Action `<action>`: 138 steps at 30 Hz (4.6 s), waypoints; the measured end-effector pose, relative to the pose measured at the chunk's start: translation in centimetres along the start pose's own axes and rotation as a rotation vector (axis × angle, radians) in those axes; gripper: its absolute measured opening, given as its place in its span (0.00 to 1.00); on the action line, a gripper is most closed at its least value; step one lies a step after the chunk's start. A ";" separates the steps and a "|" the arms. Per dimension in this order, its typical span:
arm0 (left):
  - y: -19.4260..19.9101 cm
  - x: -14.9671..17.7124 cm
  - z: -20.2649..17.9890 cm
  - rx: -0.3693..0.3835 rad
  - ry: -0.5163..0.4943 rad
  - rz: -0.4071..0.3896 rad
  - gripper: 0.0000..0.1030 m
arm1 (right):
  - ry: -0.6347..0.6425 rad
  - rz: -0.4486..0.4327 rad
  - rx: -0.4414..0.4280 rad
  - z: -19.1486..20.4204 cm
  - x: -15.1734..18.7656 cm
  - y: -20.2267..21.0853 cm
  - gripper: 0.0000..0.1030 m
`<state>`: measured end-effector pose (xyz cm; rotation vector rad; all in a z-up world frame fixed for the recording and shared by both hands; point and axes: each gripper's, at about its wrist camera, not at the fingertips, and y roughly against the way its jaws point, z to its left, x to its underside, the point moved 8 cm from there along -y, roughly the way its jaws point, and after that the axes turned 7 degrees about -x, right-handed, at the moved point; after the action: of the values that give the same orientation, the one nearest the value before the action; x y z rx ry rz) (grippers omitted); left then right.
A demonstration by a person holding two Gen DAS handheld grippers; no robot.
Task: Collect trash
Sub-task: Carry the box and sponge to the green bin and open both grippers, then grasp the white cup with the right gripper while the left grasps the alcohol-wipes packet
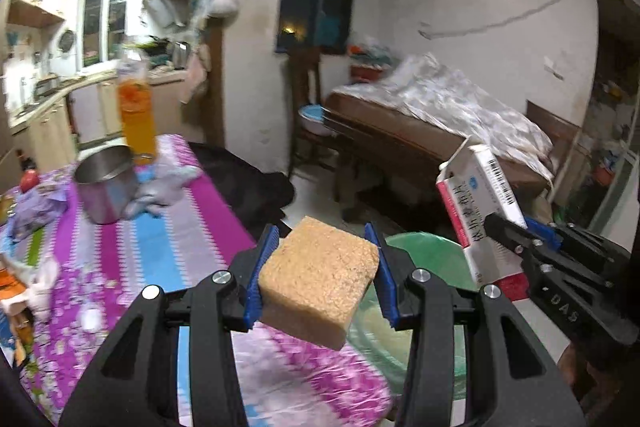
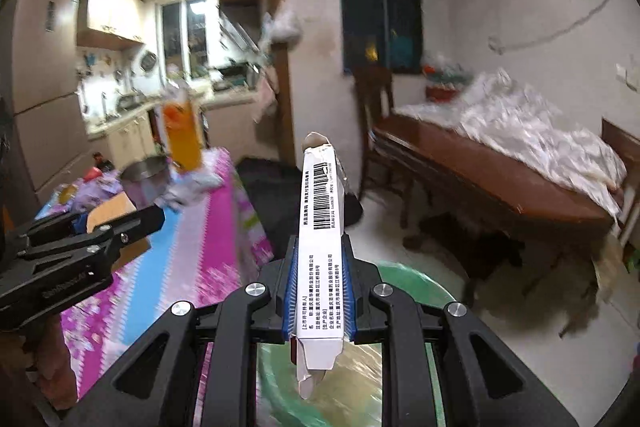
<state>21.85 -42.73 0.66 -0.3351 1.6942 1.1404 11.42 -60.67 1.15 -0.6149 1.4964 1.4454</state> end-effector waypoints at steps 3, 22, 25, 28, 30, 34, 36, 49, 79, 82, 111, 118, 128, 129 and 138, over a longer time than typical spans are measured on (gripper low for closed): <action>-2.2 0.7 -2.4 0.049 -0.021 0.053 0.42 | -0.038 0.087 0.015 -3.3 1.8 -1.8 0.19; -13.8 7.8 -8.1 0.103 -0.086 0.351 0.42 | -0.159 0.378 0.025 -9.5 11.9 -9.9 0.19; -14.0 7.7 -8.3 0.106 -0.087 0.350 0.42 | -0.161 0.377 0.025 -9.5 12.0 -10.1 0.19; -14.1 7.6 -8.3 0.105 -0.084 0.346 0.42 | -0.159 0.379 0.023 -9.4 12.1 -10.1 0.19; -14.1 7.6 -8.3 0.101 -0.079 0.343 0.43 | -0.158 0.380 0.024 -9.2 12.2 -10.1 0.19; -14.0 7.8 -8.4 0.095 -0.082 0.337 0.62 | -0.164 0.367 0.027 -9.3 12.0 -9.9 0.26; -14.0 7.8 -8.2 0.085 -0.080 0.333 0.71 | -0.167 0.348 0.030 -9.5 11.7 -9.6 0.34; -11.5 7.0 -5.0 0.043 -0.062 0.273 0.77 | -0.115 0.122 0.077 -8.4 7.2 -3.5 0.57; 17.4 17.2 44.0 -0.684 0.667 0.108 0.81 | 0.280 0.144 -0.650 31.6 6.8 -7.3 0.85; 18.5 18.6 45.8 -0.714 0.704 0.125 0.86 | 0.332 0.250 -0.716 36.4 8.8 -10.5 0.85; 13.4 21.4 47.0 -0.663 0.704 0.205 0.35 | 0.493 0.423 -0.601 43.5 11.4 -23.1 0.40; 14.3 21.4 46.4 -0.706 0.666 0.182 0.27 | 0.485 0.380 -0.606 43.6 11.3 -21.6 0.39; 16.6 18.5 43.7 -0.781 0.522 0.106 0.23 | 0.392 0.200 -0.628 44.2 8.2 -15.7 0.39; 16.6 18.1 43.1 -0.778 0.507 0.098 0.23 | 0.383 0.182 -0.629 44.2 7.8 -15.0 0.39; 16.1 14.4 37.6 -0.742 0.366 0.032 0.23 | 0.328 0.092 -0.604 43.3 6.6 -10.9 0.40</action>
<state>26.61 0.06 -4.21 -1.0299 1.5149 1.7937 29.74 -19.81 -4.20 -1.2075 1.3287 1.9576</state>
